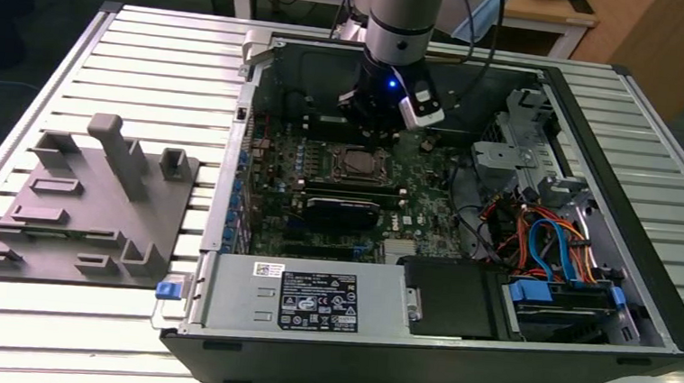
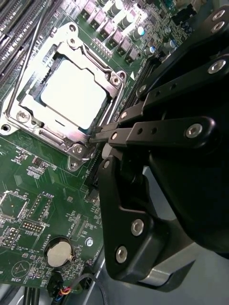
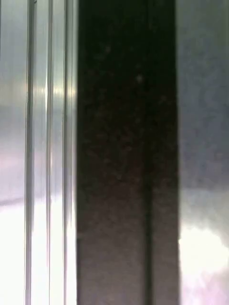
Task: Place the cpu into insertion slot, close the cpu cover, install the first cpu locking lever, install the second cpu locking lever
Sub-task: 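Install the second cpu locking lever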
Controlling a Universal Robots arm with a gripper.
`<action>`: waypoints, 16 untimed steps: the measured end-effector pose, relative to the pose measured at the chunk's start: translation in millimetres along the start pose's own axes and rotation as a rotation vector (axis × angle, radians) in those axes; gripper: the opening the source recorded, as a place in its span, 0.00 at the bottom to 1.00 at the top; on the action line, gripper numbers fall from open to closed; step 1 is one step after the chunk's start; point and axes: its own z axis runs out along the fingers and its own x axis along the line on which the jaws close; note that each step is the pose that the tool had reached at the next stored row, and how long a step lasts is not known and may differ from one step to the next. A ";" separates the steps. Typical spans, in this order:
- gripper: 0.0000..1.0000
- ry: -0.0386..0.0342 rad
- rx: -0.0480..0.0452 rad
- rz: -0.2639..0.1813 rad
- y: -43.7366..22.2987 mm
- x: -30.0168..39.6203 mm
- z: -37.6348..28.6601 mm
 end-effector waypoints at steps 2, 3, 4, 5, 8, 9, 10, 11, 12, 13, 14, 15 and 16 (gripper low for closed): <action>0.10 0.0001 0.0002 0.000 -0.4 0.0 -0.1; 0.10 0.0001 0.0001 0.000 -0.5 0.0 -0.3; 0.10 0.0001 0.0001 0.000 -0.4 0.0 -0.4; 0.10 0.0002 0.0003 0.000 -0.4 0.0 -0.8; 0.10 0.0000 0.0001 0.000 -0.3 -0.1 -1.8; 0.10 0.0000 -0.0001 0.000 -0.3 -0.1 -1.7; 0.10 -0.0001 -0.0002 0.000 -0.3 -0.1 -1.8; 0.10 -0.0001 -0.0001 0.000 -0.3 -0.1 -1.8; 0.10 0.0000 0.0001 0.000 -0.3 -0.1 -1.9; 0.10 0.0001 0.0001 0.000 -0.4 -0.1 -1.9; 0.10 0.0002 0.0002 0.000 -0.6 -0.1 -2.0; 0.10 0.0003 0.0003 0.000 -1.0 -0.1 -2.1; 0.10 0.0001 0.0001 0.000 -1.3 -0.1 -2.0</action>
